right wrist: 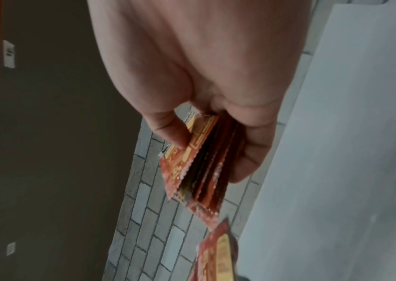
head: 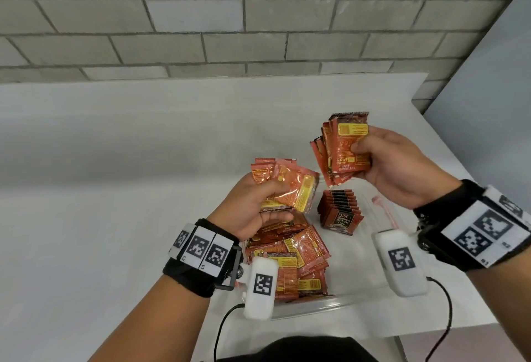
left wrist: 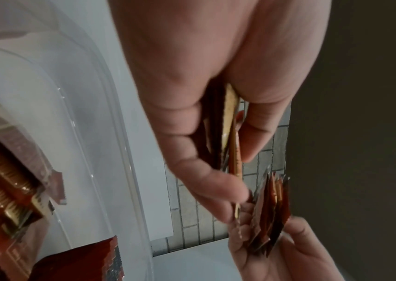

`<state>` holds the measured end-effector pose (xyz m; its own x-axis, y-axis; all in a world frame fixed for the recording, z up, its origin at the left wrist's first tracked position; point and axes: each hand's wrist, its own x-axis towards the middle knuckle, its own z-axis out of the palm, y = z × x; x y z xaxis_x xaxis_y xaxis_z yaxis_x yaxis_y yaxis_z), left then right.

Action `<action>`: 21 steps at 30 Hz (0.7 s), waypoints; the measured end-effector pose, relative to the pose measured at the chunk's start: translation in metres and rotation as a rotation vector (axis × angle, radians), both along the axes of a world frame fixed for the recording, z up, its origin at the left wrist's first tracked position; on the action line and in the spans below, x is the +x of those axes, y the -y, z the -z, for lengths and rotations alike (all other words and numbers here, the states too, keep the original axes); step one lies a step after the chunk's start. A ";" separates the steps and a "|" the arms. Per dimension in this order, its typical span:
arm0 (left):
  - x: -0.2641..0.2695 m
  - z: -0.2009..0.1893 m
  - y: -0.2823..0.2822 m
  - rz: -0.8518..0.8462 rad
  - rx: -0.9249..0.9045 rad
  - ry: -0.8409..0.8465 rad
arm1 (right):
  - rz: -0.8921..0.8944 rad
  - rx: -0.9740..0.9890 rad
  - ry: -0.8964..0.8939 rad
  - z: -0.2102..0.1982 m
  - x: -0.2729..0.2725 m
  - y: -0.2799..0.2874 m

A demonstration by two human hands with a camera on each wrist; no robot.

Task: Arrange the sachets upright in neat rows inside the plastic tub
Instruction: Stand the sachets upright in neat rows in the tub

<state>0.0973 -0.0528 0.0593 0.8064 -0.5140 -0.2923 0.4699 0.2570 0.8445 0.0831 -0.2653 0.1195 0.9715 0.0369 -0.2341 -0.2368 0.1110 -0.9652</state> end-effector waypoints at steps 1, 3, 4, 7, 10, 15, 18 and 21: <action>-0.001 0.000 0.001 0.010 0.032 0.027 | -0.039 -0.044 0.008 -0.003 0.001 -0.001; -0.002 0.000 0.003 0.020 0.067 0.057 | -0.125 -0.151 0.000 -0.006 0.000 -0.006; -0.003 0.000 0.004 0.021 0.078 0.071 | -0.158 -0.194 -0.012 -0.006 0.000 -0.009; -0.004 0.000 0.006 -0.005 0.091 0.089 | -0.191 -0.209 -0.069 0.000 -0.002 -0.015; -0.003 0.001 0.004 -0.036 0.052 0.054 | -0.172 -0.144 -0.123 0.008 -0.004 -0.016; -0.001 0.001 0.001 -0.068 -0.044 -0.014 | -0.081 -0.007 -0.157 0.018 -0.007 -0.015; -0.002 0.001 0.003 -0.062 -0.043 0.000 | -0.069 0.018 -0.147 0.021 -0.010 -0.018; -0.002 -0.001 0.003 -0.067 -0.147 -0.097 | -0.044 -0.003 -0.113 0.022 -0.010 -0.017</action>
